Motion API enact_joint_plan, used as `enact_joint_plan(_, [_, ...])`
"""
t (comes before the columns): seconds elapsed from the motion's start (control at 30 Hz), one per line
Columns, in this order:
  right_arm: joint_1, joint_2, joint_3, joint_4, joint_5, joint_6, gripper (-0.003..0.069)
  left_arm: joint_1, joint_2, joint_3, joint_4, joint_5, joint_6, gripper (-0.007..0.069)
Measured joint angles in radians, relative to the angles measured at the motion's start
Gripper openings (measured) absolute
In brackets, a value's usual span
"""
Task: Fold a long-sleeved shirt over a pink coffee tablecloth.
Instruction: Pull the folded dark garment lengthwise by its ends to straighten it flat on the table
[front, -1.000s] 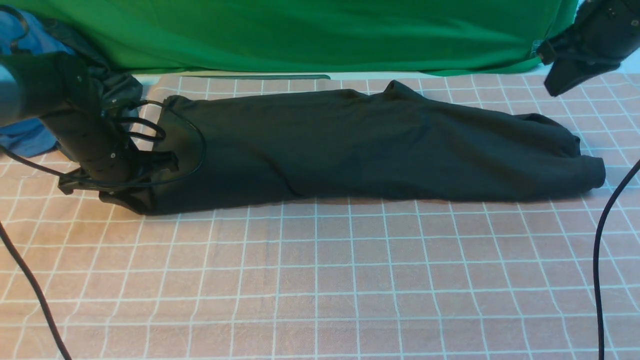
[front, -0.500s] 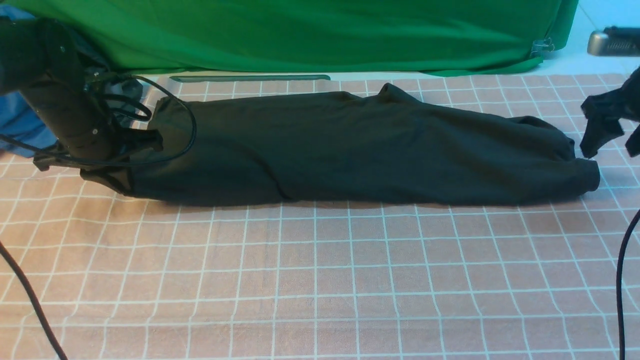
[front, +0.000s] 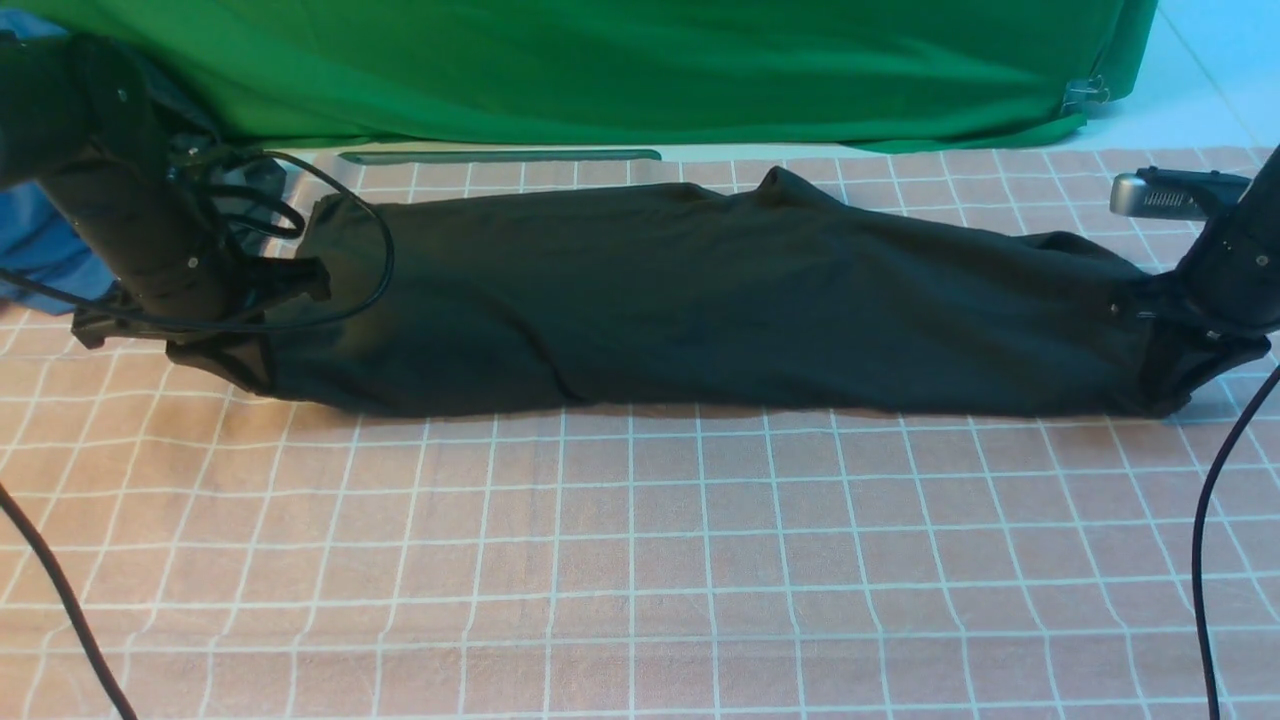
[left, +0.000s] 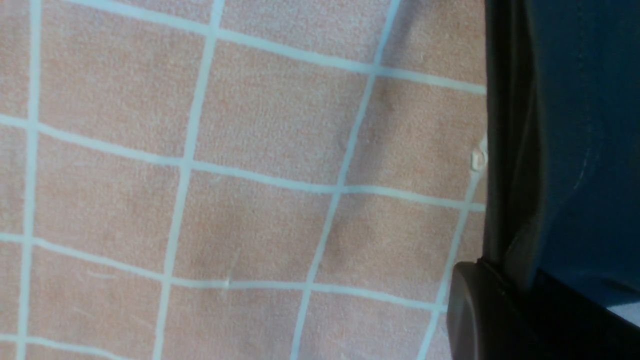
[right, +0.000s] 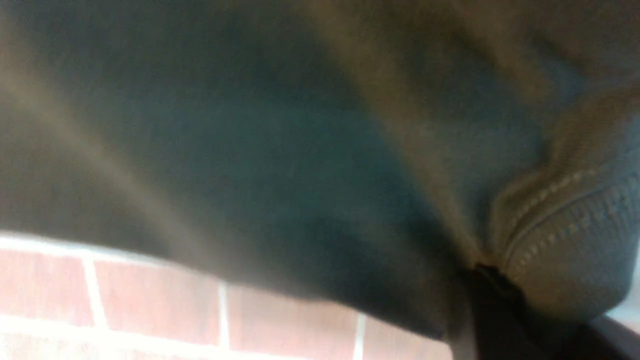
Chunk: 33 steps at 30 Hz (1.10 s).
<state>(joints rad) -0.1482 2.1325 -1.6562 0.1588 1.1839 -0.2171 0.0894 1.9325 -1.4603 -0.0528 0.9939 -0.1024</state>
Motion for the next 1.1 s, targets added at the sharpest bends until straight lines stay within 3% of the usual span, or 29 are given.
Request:
enact_joint_plan(0.37, [-0.003,-0.362,0.216,-0.024,0.02,0.003,0.007,0.0,-0.202,0.015,0.013,0.2,-0.014,0.0032])
enact_joint_plan(0.8, [-0.006,-0.642,0.643,-0.066,-0.036,0.003,0.008,0.0,-0.621,0.487,0.229,0.183,-0.182,0.0032])
enact_joint_plan(1.1, [-0.006,-0.649,0.718,-0.1,-0.073,0.003,0.0096,0.0,-0.77,0.658,0.261,0.155,-0.203,0.0032])
